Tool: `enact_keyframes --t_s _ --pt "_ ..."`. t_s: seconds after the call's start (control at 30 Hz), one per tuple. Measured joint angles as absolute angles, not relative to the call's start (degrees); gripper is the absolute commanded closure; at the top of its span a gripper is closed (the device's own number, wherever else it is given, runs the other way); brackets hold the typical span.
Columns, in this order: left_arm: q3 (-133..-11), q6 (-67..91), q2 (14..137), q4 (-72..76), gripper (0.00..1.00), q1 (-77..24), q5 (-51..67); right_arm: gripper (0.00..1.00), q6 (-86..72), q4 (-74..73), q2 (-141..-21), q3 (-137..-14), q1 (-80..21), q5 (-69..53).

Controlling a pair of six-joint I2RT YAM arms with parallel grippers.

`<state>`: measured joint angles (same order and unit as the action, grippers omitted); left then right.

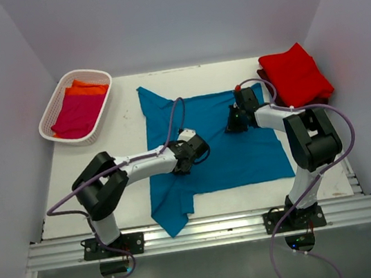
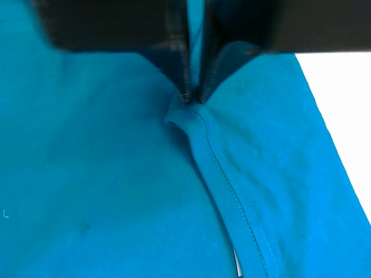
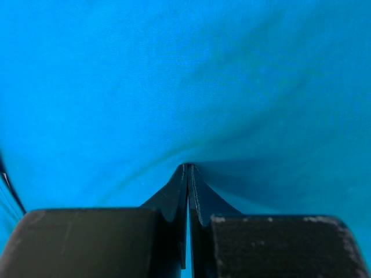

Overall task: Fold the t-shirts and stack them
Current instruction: Flatten out the tshirt

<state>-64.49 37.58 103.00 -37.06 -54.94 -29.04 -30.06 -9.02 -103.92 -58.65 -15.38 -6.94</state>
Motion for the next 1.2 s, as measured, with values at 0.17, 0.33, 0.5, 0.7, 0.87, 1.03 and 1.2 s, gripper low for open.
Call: enact_keyframes --t_s 0.17,0.33,0.5,0.7,0.87,1.03,1.2 --pt "-64.2 38.24 103.42 -37.01 1.0 -54.94 -29.3 1.0 -30.04 -9.06 -103.92 -58.67 -15.38 -6.83" --pt "-63.79 39.57 102.52 -37.58 1.0 -54.94 -30.37 1.0 -30.04 -9.17 -103.92 -58.72 -15.38 -6.72" --pt "-61.3 42.85 95.24 -40.21 1.0 -54.94 -32.75 1.0 -30.06 -9.37 -103.9 -58.81 -15.51 -6.24" --pt "-55.92 49.15 85.32 -45.06 1.0 -54.89 -36.73 1.0 -30.06 -9.47 -103.85 -58.81 -15.75 -5.56" --pt "-50.68 53.56 83.7 -49.19 1.0 -53.49 -38.2 1.0 -30.06 -9.65 -103.85 -58.92 -15.75 -5.52" --pt "-45.39 54.96 80.31 -51.03 1.0 -47.68 -38.57 1.0 -30.04 -9.67 -103.85 -58.94 -15.75 -5.5" --pt "-43.48 54.24 73.38 -50.63 1.0 -40.34 -39.18 1.0 -30.02 -9.89 -103.85 -59.02 -15.75 -5.43"
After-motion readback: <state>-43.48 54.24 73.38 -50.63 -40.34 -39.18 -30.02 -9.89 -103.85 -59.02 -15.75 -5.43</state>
